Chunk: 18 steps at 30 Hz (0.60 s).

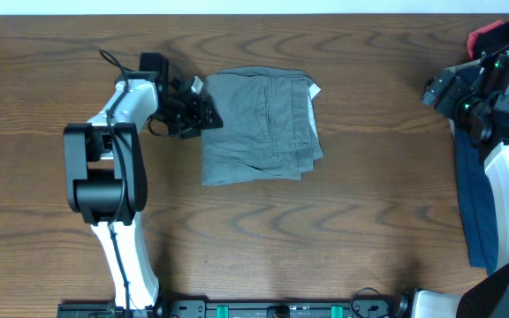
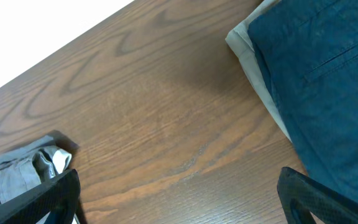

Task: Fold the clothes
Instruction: 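Grasp the folded shorts' left edge with the left gripper, then carry the folded shorts to the table's far left corner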

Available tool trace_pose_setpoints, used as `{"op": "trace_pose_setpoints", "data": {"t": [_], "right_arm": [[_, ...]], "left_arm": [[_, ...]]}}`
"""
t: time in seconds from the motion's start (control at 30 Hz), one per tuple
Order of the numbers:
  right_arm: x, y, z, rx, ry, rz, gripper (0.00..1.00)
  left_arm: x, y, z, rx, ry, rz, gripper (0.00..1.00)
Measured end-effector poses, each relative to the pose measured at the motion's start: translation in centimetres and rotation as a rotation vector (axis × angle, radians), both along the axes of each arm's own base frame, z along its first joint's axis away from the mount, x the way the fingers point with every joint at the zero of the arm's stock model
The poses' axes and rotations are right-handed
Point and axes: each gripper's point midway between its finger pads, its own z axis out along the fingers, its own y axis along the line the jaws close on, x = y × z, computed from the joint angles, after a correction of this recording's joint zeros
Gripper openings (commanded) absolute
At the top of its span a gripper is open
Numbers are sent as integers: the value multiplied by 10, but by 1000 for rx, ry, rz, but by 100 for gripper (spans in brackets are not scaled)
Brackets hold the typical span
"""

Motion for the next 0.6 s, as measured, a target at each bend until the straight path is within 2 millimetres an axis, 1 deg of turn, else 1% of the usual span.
{"op": "trace_pose_setpoints", "data": {"t": [0.1, 0.2, 0.27, 0.37, 0.43, 0.5, 0.6], "right_arm": [[0, 0, 0, 0, 0, 0, 99], [0, 0, 0, 0, 0, 0, 99], [0, 0, 0, 0, 0, 0, 99], [0, 0, 0, 0, 0, 0, 99], [0, 0, 0, 0, 0, 0, 99], [0, 0, 0, 0, 0, 0, 99], [0, 0, 0, 0, 0, 0, 99]], "left_arm": [[7, -2, -2, 0, -22, 8, 24], [19, -2, 0, -5, -58, 38, 15], [28, -1, 1, -7, -77, 68, 13], [41, 5, 2, 2, -95, 131, 6], [52, 17, 2, 21, -108, 198, 6], [62, 35, 2, 40, -114, 272, 6], [76, 76, 1, 73, -114, 420, 6]]}}
